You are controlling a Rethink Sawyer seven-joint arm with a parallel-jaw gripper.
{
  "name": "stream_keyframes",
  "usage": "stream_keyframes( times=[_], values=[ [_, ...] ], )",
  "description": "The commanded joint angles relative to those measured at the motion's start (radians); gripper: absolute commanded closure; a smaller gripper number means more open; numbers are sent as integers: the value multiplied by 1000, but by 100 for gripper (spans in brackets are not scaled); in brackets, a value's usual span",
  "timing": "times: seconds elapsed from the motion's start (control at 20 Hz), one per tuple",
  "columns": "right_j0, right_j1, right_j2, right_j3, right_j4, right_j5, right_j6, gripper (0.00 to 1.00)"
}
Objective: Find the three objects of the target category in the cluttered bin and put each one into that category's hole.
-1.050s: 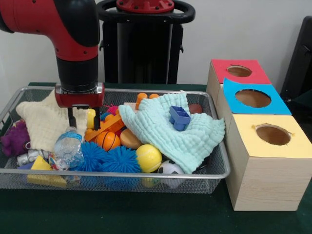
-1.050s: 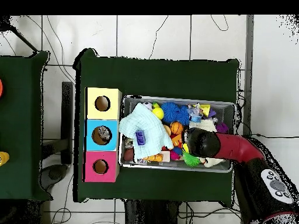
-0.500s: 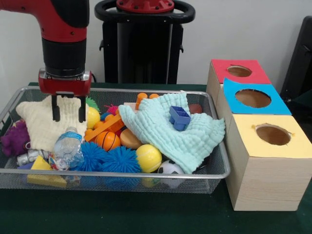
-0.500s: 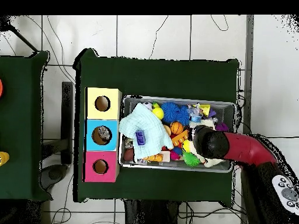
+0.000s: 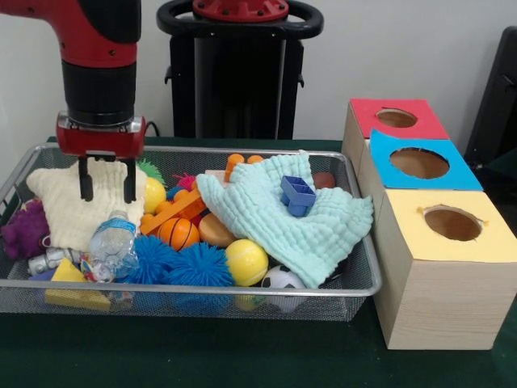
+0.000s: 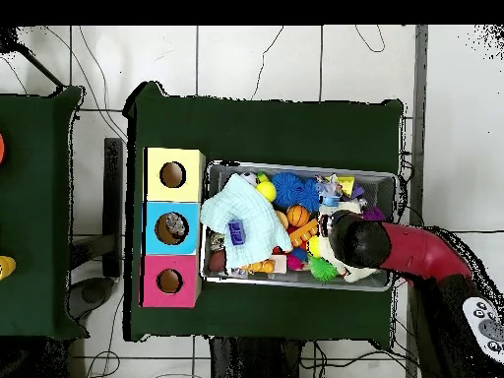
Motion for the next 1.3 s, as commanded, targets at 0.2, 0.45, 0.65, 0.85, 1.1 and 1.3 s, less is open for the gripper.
stream_keyframes(
  times=[0.2,0.45,0.65,0.85,1.1,1.3],
  values=[
    [4,83,0,-46,-20,-32,78,0],
    [7,126,1,-79,-27,-60,82,0],
    [10,139,-3,-100,-30,-65,84,0],
    [13,165,-8,-127,-38,-87,87,0],
    [20,166,-14,-134,-37,-93,88,0],
    [29,161,-26,-133,-41,-103,97,0]
  ],
)
